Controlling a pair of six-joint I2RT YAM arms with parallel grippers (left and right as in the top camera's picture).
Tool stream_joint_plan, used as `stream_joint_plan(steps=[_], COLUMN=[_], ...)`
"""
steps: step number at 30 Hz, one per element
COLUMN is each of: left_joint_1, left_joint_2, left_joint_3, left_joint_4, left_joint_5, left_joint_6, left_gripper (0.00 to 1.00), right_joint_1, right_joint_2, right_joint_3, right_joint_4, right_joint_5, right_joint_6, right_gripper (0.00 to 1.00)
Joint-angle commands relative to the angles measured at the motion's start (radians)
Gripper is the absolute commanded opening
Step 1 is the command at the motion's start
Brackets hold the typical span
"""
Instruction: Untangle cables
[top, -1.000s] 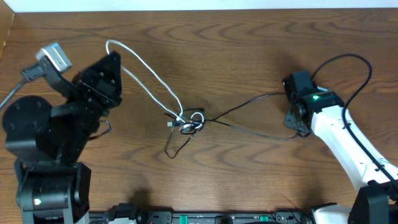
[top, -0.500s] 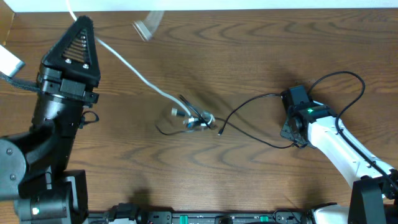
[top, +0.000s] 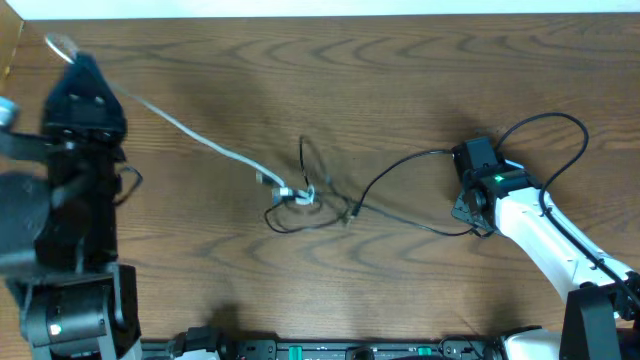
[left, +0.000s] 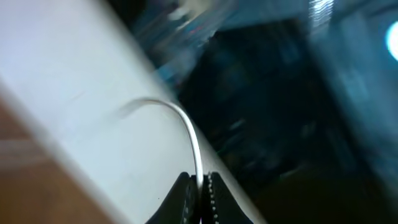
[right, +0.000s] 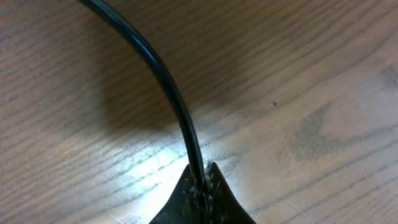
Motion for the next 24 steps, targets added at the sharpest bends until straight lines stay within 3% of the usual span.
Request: stream_joint_plan(steps=[1, 4, 7, 14, 17, 20, 24], left_joint_1=[0.006, 0.006, 0.006, 0.006, 0.006, 0.006, 0.006], left_joint_2=[-0.036, -0.045, -0.045, -0.024, -0.001, 0.016, 0.013], left_joint_3=[0.018, 0.038, 0.063, 0.071, 0.071, 0.071, 0.071], left_joint_4=[0.156, 0.225, 0.187, -0.080, -0.157, -0.214, -0.269], left_joint_5=[-0.010, -0.049, -0.152, -0.801, -0.959, -0.945, -0.572], left_joint_6=[-0.033, -0.027, 0.100, 0.329, 0.372, 0.391, 0.392], left_gripper=[0.07, 0.07, 0.07, 0.07, 0.07, 0.07, 0.08], right_joint_1=[-0.004, -0.004, -0.004, -0.004, -0.004, -0.004, -0.004], right_joint_2=[-0.001, 0.001, 0.003, 0.024, 0.026, 0.026, 0.026], right_joint_3=[-0.007, -0.007, -0.012, -0.022, -0.022, -0.022, -0.022], right_joint_4=[0.008, 0.007, 0.007, 0.012, 0.018, 0.038, 0.080], right_joint_5=[0.039, 0.047, 0.050, 0.061, 0.072, 0.075, -0.036], right_joint_6=[0.016, 0.016, 0.016, 0.016, 0.017, 0.017, 0.016], right_gripper=[0.02, 0.02, 0.02, 0.02, 0.02, 0.09, 0.29])
